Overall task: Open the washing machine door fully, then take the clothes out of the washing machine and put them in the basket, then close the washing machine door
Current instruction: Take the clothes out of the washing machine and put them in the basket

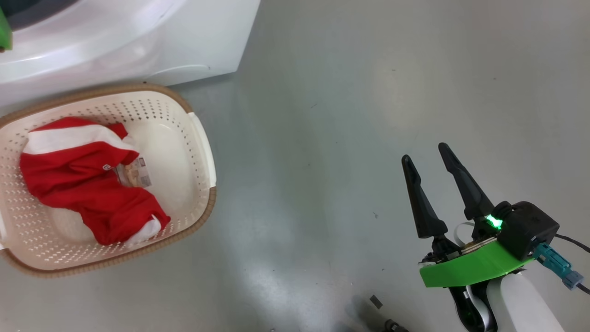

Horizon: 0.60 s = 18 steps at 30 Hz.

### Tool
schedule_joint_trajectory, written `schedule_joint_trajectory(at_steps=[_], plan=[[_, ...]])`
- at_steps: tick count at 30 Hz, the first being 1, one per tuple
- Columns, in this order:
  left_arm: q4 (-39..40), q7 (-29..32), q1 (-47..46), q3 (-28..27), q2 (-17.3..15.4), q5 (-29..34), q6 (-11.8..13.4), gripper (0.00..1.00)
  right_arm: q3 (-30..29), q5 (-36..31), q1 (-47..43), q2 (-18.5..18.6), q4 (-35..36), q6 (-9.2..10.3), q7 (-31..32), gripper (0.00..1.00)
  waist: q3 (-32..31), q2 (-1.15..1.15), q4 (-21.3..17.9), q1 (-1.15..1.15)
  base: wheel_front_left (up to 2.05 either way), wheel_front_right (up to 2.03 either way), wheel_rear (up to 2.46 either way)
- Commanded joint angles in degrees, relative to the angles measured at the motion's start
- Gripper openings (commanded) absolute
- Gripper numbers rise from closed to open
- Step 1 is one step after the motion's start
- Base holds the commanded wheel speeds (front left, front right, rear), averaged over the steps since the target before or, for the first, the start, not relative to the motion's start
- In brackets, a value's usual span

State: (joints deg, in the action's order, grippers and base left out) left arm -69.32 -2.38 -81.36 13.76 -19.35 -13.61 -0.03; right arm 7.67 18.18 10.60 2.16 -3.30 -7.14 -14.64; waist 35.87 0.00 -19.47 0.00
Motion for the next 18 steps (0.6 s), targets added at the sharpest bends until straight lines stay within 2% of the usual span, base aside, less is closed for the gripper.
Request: schedule_joint_trajectory(at_steps=[1, 10, 18], plan=[[2.11, -1.81, -1.12, -0.18, -2.6, 0.28, 0.01, 0.0, 0.87, 0.6, -1.09, 0.72, 1.04, -0.35, -0.36, 1.0, -0.14, 0.0, 0.42, 0.0, 0.0, 0.0, 0.0], [5.38, -8.96, 2.6, -0.15, -1.9, -0.86, -0.24, 0.0, 0.72, 0.59, -0.65, 0.72, 0.79, -0.35, -0.36, 1.0, -0.99, 0.0, 2.17, 0.0, 0.0, 0.0, 0.0], [11.1, -11.84, 8.85, -0.32, -1.48, -1.9, -0.13, 0.0, -0.02, 0.35, -0.55, 0.72, 0.62, -0.35, -0.36, 1.0, -2.62, 0.0, 3.72, 0.0, 0.0, 0.0, 0.0]])
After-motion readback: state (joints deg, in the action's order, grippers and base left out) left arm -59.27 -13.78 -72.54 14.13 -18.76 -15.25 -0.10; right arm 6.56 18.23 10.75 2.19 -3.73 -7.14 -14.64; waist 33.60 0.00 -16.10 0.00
